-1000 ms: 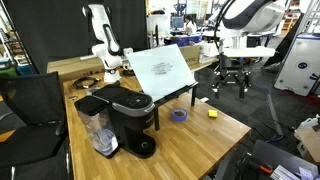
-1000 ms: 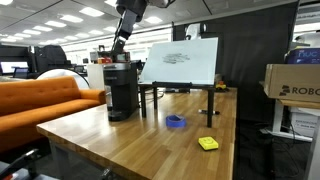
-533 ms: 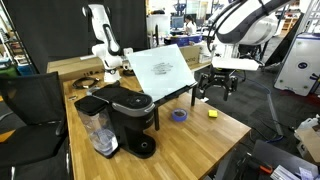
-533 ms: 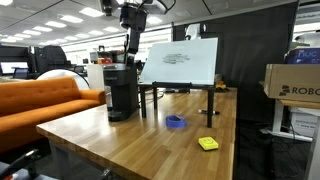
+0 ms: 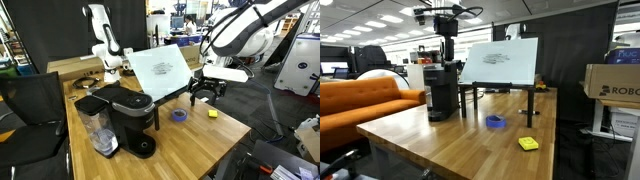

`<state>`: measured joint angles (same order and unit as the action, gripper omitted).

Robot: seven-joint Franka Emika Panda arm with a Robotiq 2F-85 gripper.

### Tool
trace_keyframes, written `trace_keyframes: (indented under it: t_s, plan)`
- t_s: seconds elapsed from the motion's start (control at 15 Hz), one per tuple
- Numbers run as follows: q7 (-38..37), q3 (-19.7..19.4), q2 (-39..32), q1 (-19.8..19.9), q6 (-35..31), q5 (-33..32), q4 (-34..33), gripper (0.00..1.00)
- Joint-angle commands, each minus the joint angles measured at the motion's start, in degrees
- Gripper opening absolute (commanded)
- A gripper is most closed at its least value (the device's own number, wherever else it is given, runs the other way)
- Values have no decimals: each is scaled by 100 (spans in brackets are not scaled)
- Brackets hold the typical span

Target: Open the top part of the coffee maker.

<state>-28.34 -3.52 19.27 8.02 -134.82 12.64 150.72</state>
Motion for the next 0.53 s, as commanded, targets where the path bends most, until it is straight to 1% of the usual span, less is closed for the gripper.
trace_keyframes:
  t_s: [0.0,0.27,0.47]
  plan:
    - [-481,29,-180,91,-146,345,-24,100]
    - [-881,18,-249,50,-211,593,-44,100]
    - [-1013,51,-238,-10,-313,721,-60,100]
